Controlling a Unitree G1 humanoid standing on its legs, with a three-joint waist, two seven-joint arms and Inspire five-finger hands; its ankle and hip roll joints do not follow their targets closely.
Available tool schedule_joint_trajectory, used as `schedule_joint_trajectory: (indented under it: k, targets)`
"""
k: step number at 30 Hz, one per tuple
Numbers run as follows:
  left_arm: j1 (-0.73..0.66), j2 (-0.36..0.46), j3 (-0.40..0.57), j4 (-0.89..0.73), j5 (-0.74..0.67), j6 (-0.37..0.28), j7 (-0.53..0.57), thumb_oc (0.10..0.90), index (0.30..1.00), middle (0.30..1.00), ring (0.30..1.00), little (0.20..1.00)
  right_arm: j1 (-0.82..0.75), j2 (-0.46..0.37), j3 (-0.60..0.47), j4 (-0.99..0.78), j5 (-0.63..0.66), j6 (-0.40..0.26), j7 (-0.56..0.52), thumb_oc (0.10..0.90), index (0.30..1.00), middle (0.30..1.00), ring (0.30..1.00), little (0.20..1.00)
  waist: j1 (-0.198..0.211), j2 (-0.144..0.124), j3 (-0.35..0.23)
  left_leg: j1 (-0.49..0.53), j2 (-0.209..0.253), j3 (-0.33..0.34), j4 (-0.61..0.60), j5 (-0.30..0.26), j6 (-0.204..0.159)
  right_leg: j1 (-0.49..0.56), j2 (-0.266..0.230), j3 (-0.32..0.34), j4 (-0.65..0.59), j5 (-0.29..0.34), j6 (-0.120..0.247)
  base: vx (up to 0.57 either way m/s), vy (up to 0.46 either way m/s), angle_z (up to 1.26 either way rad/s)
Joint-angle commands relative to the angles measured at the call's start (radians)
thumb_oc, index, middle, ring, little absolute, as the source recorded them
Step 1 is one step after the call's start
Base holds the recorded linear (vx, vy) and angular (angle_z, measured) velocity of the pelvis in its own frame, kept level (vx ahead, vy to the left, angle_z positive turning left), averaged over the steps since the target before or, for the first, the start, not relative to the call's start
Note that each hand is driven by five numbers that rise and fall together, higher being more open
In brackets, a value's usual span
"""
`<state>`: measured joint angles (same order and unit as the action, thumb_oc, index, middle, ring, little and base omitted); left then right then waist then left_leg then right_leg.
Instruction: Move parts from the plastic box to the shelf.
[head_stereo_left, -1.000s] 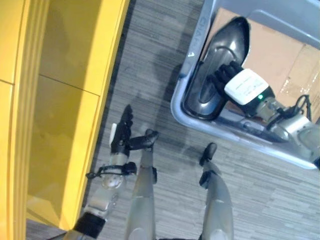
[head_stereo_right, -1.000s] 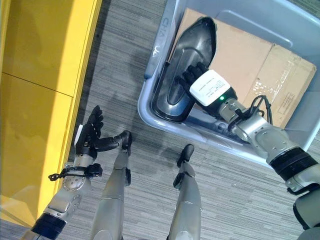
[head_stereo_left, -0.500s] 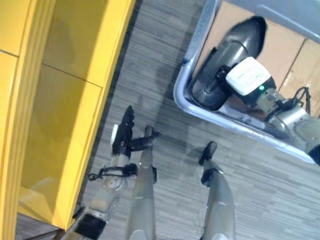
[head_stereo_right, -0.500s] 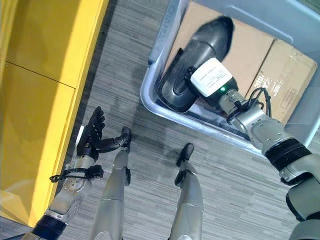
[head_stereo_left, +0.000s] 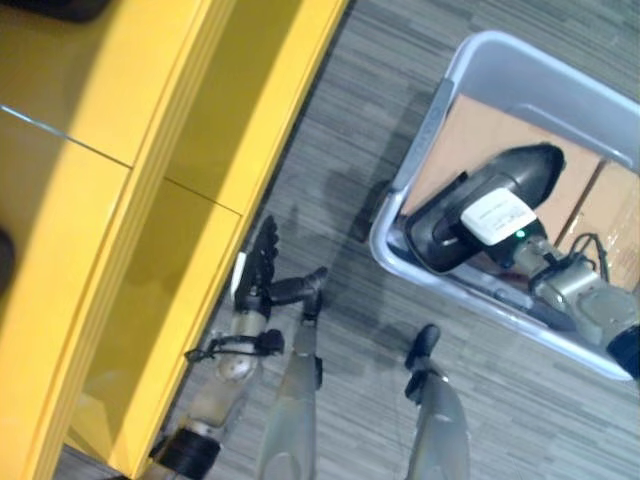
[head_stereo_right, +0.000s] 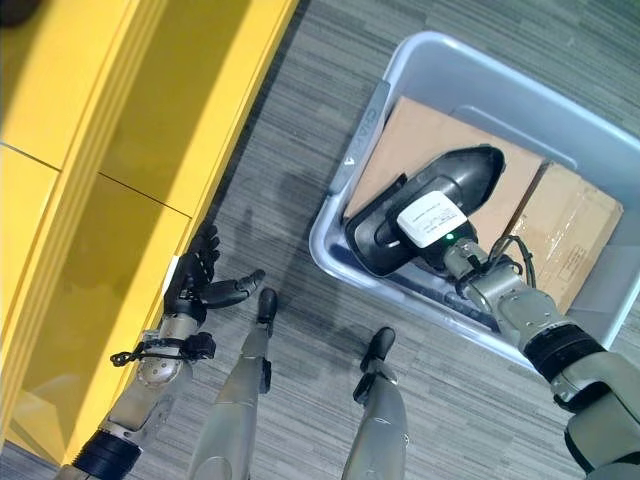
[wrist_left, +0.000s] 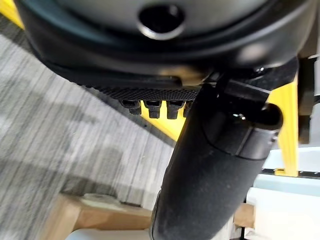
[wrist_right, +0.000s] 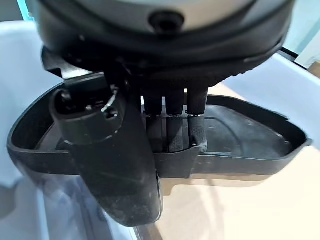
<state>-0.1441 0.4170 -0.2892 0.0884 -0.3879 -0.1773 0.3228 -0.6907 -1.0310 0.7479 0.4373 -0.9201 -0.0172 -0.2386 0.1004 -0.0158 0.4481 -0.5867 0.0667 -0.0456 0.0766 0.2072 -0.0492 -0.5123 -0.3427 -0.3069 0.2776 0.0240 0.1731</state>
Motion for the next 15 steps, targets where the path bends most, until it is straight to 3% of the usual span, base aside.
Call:
schedule_joint_trajectory:
  k: [1,8,11,15]
  targets:
    - [-0.031,0.023,0.035,-0.091,0.022,-0.064,0.003,0.9,1.0,1.0,1.0,1.0,-0.063,-0.087,-0.112,-0.066,0.028,0.031,-0.054,0.4,0.3,0.3,0.3,0.3,0.0,-0.024,0.072,0.098,0.039,0.0,0.0,-0.058,-0.049,0.145,0.007,-0.003,-0.067,0.091,0.018,0.0,0.01,0.04]
    - [-0.002,0.03,0.061,-0.082,0.039,-0.054,-0.017,0.9,1.0,1.0,1.0,1.0,0.087,-0.122,-0.271,-0.142,0.017,0.038,-0.073,0.4,0.3,0.3,0.3,0.3,-0.012,-0.039,0.004,0.194,0.047,0.004,-0.043,-0.057,-0.053,0.248,0.009,-0.021,-0.133,0.106,0.029,0.04,0.005,-0.06]
    - [0.026,0.037,0.08,-0.083,0.048,-0.047,-0.044,0.9,1.0,1.0,1.0,1.0,0.196,-0.128,-0.381,-0.192,0.009,0.036,-0.078,0.4,0.3,0.3,0.3,0.3,-0.019,-0.05,-0.056,0.264,0.056,0.008,-0.082,-0.056,-0.055,0.321,0.017,-0.025,-0.191,0.114,0.036,0.07,-0.002,-0.03]
    - [0.046,0.038,0.092,-0.083,0.047,-0.044,-0.058,0.9,1.0,1.0,1.0,1.0,0.239,-0.129,-0.427,-0.215,0.01,0.035,-0.078,0.4,0.3,0.3,0.3,0.3,-0.025,-0.057,-0.086,0.294,0.061,0.013,-0.092,-0.06,-0.055,0.348,0.015,-0.025,-0.206,0.117,0.041,0.04,0.0,-0.03]
